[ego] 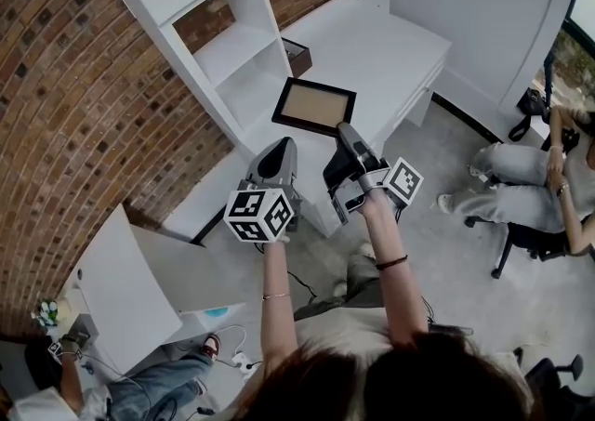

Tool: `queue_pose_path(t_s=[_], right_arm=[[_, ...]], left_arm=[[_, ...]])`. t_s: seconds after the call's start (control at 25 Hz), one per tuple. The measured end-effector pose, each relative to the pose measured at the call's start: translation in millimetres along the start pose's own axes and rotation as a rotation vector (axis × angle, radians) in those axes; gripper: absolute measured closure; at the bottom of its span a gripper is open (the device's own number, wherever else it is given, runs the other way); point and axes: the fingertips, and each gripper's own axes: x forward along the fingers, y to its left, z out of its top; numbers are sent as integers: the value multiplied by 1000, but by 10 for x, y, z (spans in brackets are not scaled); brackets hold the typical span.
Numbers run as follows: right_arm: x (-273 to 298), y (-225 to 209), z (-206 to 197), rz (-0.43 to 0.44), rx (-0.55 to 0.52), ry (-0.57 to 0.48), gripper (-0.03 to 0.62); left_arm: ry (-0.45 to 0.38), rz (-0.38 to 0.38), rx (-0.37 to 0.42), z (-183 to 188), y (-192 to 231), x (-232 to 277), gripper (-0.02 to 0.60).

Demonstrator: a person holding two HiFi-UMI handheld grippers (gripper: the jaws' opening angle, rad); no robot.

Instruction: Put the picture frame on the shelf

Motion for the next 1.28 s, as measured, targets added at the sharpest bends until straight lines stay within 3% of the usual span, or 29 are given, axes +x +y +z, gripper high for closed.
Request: queue_pose_path(t_s=[0.96, 1.28], right_arm=[[1491, -501, 468, -2, 81, 174, 523], [1933, -624, 503, -20, 104, 283, 523]], left_arm=[[-34, 187, 1, 200, 853, 972, 571], [-52, 266, -16, 291, 1067, 1250, 571]])
